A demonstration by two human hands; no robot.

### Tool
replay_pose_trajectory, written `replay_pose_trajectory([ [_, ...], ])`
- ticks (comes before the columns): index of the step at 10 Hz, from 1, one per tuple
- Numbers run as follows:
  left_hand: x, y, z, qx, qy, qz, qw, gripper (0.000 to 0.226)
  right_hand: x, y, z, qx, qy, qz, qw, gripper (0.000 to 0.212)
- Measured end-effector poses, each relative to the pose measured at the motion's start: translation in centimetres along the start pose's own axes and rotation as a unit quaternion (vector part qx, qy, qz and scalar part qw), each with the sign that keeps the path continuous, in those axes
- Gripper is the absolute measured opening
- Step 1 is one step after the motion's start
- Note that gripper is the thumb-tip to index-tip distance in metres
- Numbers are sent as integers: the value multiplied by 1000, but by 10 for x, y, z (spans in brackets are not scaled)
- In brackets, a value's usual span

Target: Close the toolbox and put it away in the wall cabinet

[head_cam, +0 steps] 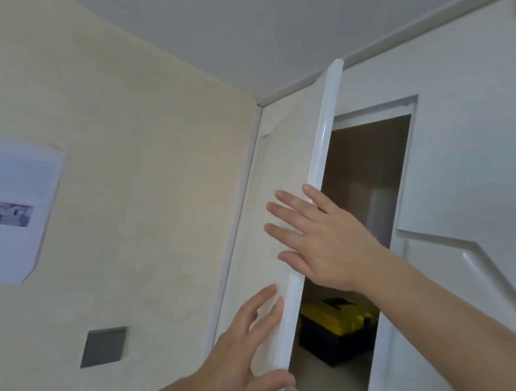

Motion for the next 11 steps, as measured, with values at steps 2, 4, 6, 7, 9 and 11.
replay_pose_trajectory([
  [2,45,-11,-65,70,23,-137,988,106,-55,-35,-33,-16,94,-33,995,55],
  [4,78,-7,-105,89,23,-226,970,109,-80,-53,-63,-49,142,-47,988,55],
  [6,104,-8,-138,135,31,-247,959,108,-94,-67,-87,-108,200,-61,972,55],
  [7,111,-8,-153,146,32,-247,957,108,-98,-70,-97,-124,217,-67,966,56],
  [9,112,-8,-151,153,61,-236,958,104,-96,-73,-99,-93,210,-71,971,52],
  [11,118,-37,-63,-199,92,-70,973,92,-90,-67,-86,-16,178,-142,974,56],
])
Point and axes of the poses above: each hand's wrist, its own x-axis towards the middle knuckle, its own z-axis out of the back of the hand, y = z × x, the point moved 4 cm from there along x, towards the middle knuckle, and after that the axes turned 8 degrees about z, right-handed, at the moved point
